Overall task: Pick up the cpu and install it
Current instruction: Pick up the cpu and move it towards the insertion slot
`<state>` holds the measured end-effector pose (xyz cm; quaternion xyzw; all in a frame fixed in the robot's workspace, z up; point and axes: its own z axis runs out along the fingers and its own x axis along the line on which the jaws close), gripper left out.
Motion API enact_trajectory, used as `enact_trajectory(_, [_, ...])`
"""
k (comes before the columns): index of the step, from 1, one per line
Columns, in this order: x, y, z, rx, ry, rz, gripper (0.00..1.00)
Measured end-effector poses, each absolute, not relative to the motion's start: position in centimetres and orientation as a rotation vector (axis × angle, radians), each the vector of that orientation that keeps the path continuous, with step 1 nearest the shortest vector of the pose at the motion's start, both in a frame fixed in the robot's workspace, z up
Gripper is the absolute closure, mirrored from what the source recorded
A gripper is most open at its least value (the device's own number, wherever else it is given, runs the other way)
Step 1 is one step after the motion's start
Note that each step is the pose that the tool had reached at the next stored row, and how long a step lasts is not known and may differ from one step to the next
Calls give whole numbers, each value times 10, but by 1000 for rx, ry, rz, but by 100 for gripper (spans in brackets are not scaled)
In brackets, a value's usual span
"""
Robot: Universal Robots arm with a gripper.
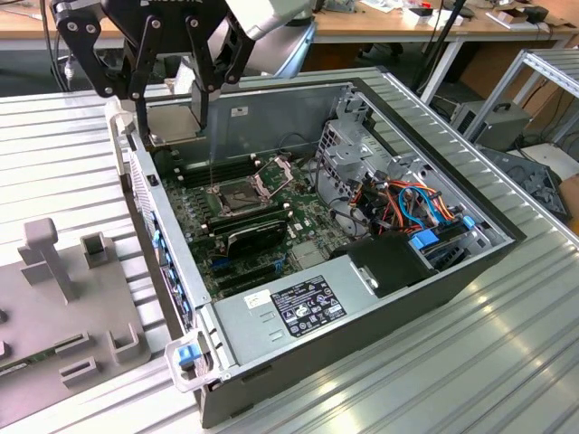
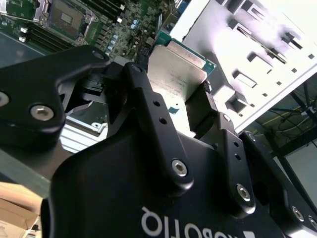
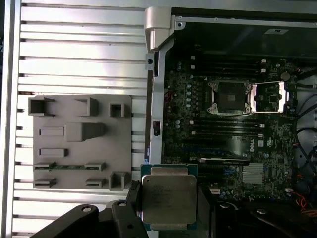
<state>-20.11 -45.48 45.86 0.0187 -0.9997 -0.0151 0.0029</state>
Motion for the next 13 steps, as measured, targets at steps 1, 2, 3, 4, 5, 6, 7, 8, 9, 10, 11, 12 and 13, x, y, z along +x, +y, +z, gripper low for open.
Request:
enact_trajectory(1, [-200, -455, 459, 59, -3135, -47, 45])
enact_trajectory(2, [-199, -455, 459, 59, -3135, -47, 45])
enact_trajectory(3, [-198, -455, 458, 59, -3135, -47, 45])
enact_trajectory(4, [-196, -455, 459, 59, -3135, -47, 45])
enact_trajectory(5, [-195, -455, 458, 59, -3135, -47, 45])
enact_trajectory(6, [-193, -455, 458, 58, -3134, -47, 45])
enact_trajectory(7, [-191, -455, 458, 58, -3134, -47, 45])
enact_trajectory(8, [-190, -455, 458, 58, -3134, -47, 45])
enact_trajectory(9, [-189, -455, 458, 59, -3134, -47, 45])
enact_trajectory(10, [-188, -455, 458, 59, -3134, -47, 45])
enact_trajectory(11, [-186, -455, 458, 59, -3134, -47, 45])
enact_trajectory(12, [-184, -455, 458, 58, -3134, -47, 45])
enact_trajectory(13, [-182, -455, 458, 59, -3134, -48, 45])
